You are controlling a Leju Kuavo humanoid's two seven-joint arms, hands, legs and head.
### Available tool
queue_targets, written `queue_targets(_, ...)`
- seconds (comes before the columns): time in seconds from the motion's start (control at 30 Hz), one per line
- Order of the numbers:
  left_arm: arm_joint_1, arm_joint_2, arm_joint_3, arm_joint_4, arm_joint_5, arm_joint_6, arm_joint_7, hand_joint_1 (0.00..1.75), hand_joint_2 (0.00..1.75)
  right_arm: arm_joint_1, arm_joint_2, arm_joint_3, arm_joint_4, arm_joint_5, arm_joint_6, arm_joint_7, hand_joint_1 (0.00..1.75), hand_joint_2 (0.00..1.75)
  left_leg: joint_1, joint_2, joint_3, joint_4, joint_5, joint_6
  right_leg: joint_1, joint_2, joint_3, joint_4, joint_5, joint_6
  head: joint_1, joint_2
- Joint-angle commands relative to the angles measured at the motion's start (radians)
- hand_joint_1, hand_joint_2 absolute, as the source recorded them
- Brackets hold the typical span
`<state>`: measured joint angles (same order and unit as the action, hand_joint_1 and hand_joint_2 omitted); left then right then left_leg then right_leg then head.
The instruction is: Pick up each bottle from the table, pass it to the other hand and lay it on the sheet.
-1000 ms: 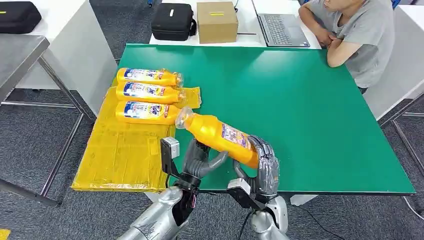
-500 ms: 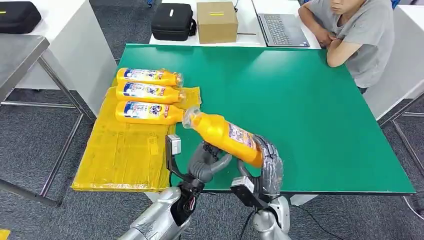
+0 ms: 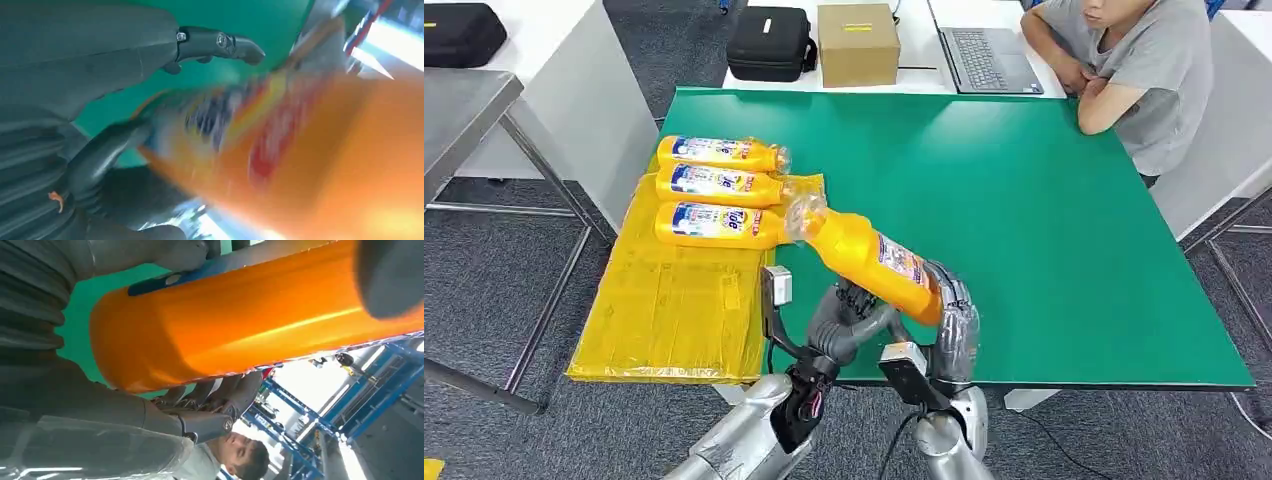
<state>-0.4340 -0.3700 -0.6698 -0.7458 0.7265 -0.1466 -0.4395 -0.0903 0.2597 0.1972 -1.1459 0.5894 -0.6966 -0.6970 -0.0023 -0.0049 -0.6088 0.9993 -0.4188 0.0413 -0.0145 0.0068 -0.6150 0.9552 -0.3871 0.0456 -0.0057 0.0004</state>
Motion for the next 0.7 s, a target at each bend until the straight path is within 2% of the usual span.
queue_targets(0.03,-0.124,0.021,-0.144,0.043,0.140,0.077,-0.034,0.00,1.75,-0.029,0.050,0.089,0.056,-0.018,-0.002,-0.001,1.75,1.75,0.001,0.001,0.002,0.000,-0.001,-0.002,0.001,0.000,0.002,0.001,-0.001,-0.002,0.000,0.000)
queue_targets(0.1,-0.136,0.021,-0.171,0.041,0.155,0.134,-0.089,0.00,1.75,-0.029,0.052,0.126,0.086,-0.050,-0.002,-0.001,1.75,1.75,0.001,0.001,0.003,0.000,-0.002,-0.002,0.001,0.000,0.003,0.000,-0.001,-0.002,0.000,0.000)
queue_targets(0.23,-0.141,0.021,-0.172,0.033,0.151,0.166,-0.115,0.00,1.75,-0.026,0.054,0.136,0.096,-0.054,-0.002,-0.001,1.75,1.75,0.001,0.002,0.007,0.000,-0.003,-0.003,0.001,0.001,0.006,0.001,-0.003,-0.002,0.000,0.000)
queue_targets(0.37,-0.156,0.021,-0.180,0.031,0.156,0.232,-0.152,0.00,1.75,-0.031,0.055,0.143,0.111,-0.046,-0.002,-0.001,1.75,1.75,0.001,0.002,0.003,0.000,-0.002,-0.002,0.001,0.001,0.003,0.000,-0.001,-0.002,0.000,0.000)
queue_targets(0.7,-0.150,0.021,-0.154,0.066,0.134,0.224,-0.201,0.00,1.75,-0.010,0.037,0.128,0.126,-0.033,-0.002,-0.001,1.75,1.75,0.001,0.000,0.005,-0.001,-0.002,-0.002,0.001,-0.001,0.005,0.000,-0.002,-0.002,0.000,0.000)
